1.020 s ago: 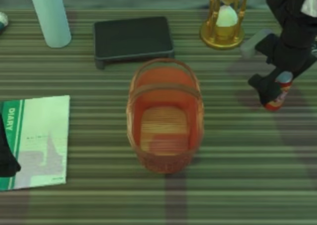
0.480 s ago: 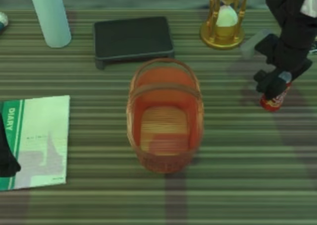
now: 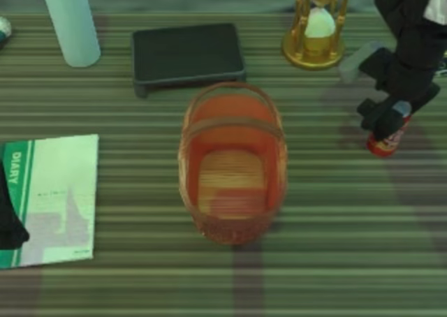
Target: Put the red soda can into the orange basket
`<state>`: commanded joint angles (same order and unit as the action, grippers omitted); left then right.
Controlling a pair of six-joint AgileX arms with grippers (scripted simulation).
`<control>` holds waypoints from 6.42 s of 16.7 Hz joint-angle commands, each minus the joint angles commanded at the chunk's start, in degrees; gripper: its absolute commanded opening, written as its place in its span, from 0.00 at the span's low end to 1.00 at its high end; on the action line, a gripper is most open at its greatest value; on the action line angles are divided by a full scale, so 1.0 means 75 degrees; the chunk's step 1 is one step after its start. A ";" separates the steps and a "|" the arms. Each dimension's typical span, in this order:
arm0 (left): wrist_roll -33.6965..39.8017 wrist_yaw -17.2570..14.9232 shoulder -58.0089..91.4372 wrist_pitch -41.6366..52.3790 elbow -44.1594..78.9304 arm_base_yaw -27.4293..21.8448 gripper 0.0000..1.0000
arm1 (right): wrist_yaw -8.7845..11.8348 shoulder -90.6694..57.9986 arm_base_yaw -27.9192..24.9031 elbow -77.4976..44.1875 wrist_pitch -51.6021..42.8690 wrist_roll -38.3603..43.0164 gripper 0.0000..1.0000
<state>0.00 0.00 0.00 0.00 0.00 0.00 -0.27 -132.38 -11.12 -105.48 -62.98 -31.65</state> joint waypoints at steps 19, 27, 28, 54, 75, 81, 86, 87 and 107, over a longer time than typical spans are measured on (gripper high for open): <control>0.0000 0.0000 0.0000 0.0000 0.0000 0.0000 1.00 | 0.5522 0.0977 -0.0727 0.2701 0.9565 0.2881 0.00; 0.0000 0.0000 0.0000 0.0000 0.0000 0.0000 1.00 | 0.8184 0.1970 -0.1063 0.4319 1.4130 0.4316 0.00; 0.0000 0.0000 0.0000 0.0000 0.0000 0.0000 1.00 | 0.8344 0.2050 -0.1082 0.4415 1.4364 0.4396 0.00; 0.0000 0.0000 0.0000 0.0000 0.0000 0.0000 1.00 | 0.8471 0.0211 -0.1137 0.5120 1.7069 0.4439 0.38; -0.0234 -0.0045 0.0429 0.0377 0.0373 -0.0177 1.00 | 0.8313 0.0563 -0.1068 0.5411 1.6823 0.4413 1.00; -0.1604 -0.0213 0.3009 0.2503 0.2782 -0.1135 1.00 | 0.7154 0.2893 -0.0723 0.7086 1.5384 0.4286 1.00; -0.3347 -0.0320 0.6205 0.4903 0.6029 -0.2265 1.00 | 0.5493 0.6084 -0.0227 0.9056 1.3577 0.4214 1.00; -0.3734 -0.0332 0.6902 0.5397 0.6760 -0.2504 1.00 | 0.5140 0.6772 -0.0122 0.9440 1.3212 0.4210 1.00; -0.9064 -0.0026 1.7185 1.1732 1.6921 -0.5370 1.00 | 0.0036 1.7651 0.1406 1.4064 0.8397 0.4221 1.00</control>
<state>-67.98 -0.20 128.89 87.99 126.90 -40.28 0.00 0.00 -0.57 0.00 0.00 0.00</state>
